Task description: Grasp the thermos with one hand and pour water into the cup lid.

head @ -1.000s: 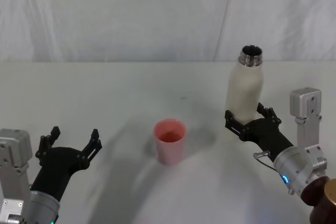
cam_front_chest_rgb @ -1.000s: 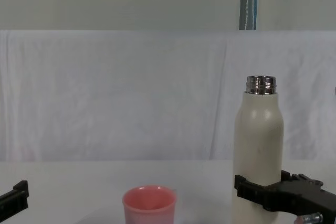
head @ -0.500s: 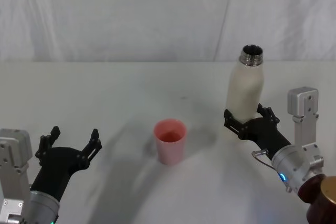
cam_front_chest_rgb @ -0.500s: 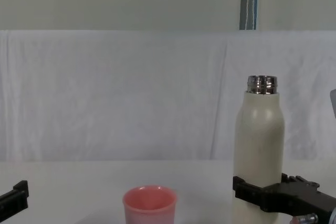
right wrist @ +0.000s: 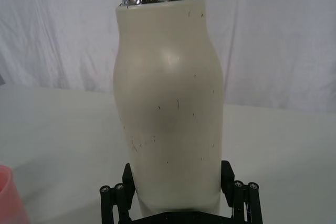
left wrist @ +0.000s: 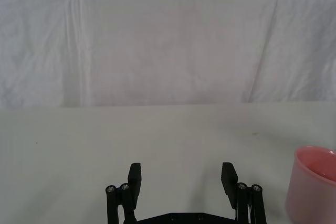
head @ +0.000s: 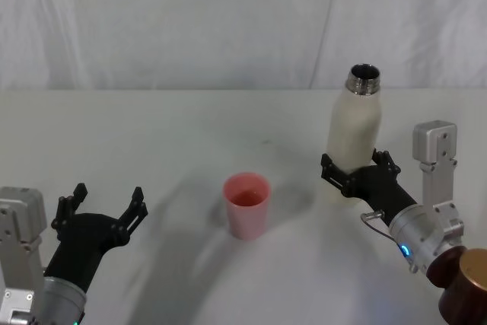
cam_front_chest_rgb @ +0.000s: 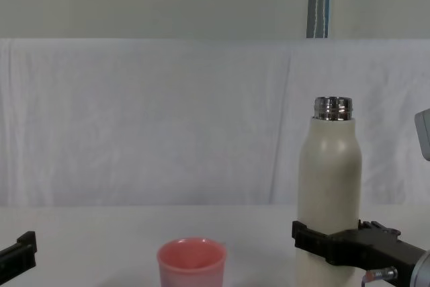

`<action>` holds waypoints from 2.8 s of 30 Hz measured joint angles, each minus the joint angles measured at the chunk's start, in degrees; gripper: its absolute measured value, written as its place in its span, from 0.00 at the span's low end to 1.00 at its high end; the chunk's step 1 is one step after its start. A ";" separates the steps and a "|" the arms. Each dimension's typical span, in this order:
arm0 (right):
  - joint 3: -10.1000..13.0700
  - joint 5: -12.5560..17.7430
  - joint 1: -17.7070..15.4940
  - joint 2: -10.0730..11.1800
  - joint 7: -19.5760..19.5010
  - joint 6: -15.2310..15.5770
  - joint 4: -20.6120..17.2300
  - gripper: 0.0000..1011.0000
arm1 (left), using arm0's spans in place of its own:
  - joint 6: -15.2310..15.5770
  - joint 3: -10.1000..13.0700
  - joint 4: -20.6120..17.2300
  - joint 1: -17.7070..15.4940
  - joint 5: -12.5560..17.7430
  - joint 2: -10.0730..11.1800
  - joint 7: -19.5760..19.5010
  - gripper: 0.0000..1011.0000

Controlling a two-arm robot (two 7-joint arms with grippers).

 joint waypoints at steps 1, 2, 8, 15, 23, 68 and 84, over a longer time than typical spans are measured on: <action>-0.04 0.01 0.13 -0.06 0.02 -0.03 0.11 0.99 | 0.00 0.00 0.00 0.00 0.00 0.00 0.00 0.99; -0.07 0.03 0.17 -0.09 0.02 -0.05 0.15 0.99 | 0.00 0.00 0.00 0.00 0.00 0.00 0.00 0.99; -0.23 0.04 0.45 -0.21 0.05 -0.10 0.40 0.99 | 0.00 0.00 0.00 0.00 0.00 0.00 0.00 0.99; -0.31 -0.01 0.61 -0.31 0.05 -0.11 0.58 0.99 | 0.00 0.00 0.00 0.00 0.00 0.00 0.00 0.99; -0.33 -0.01 0.61 -0.30 0.05 -0.11 0.58 0.99 | 0.00 0.00 0.00 0.00 0.00 0.00 0.00 0.99; -0.28 -0.81 -2.30 2.77 0.50 1.91 -9.13 0.94 | 0.00 0.00 0.00 0.00 0.00 0.00 0.00 0.99; 0.47 -1.05 -4.87 4.79 0.41 2.00 -14.95 0.94 | 0.00 0.00 0.00 0.00 0.00 0.00 0.00 0.99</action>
